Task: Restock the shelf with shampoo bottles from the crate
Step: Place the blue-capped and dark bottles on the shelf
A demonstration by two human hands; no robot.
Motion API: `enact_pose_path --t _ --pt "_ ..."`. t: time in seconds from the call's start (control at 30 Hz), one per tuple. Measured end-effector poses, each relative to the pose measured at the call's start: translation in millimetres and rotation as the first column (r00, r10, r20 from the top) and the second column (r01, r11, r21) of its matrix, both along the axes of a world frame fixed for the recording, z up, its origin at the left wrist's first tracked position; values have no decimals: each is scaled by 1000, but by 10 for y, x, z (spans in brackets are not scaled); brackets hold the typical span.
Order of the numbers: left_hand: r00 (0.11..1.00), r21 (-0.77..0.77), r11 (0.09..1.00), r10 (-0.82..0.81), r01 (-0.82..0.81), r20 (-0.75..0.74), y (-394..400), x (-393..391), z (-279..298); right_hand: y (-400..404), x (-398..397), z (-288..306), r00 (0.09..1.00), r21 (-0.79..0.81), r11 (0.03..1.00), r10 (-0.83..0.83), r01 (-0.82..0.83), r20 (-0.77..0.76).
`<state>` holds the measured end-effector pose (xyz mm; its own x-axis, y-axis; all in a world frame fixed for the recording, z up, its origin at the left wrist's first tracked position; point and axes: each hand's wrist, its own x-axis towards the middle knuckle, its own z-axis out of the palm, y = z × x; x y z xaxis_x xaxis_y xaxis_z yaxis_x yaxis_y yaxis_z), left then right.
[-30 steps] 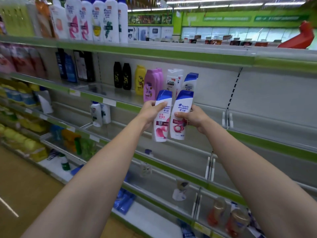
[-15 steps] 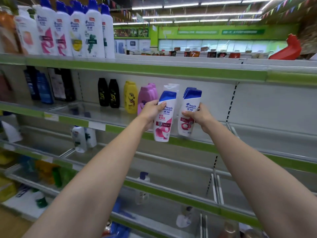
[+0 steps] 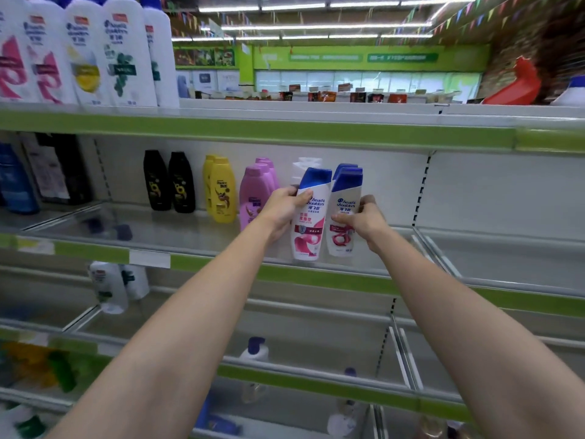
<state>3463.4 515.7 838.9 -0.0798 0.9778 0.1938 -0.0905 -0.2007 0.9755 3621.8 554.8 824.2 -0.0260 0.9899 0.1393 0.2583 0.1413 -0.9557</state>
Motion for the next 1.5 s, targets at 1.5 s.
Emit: enact_pose_path --t 1.5 --pt "989 44 998 35 -42 143 127 795 -295 -215 408 -14 988 -84 993 94 -85 120"
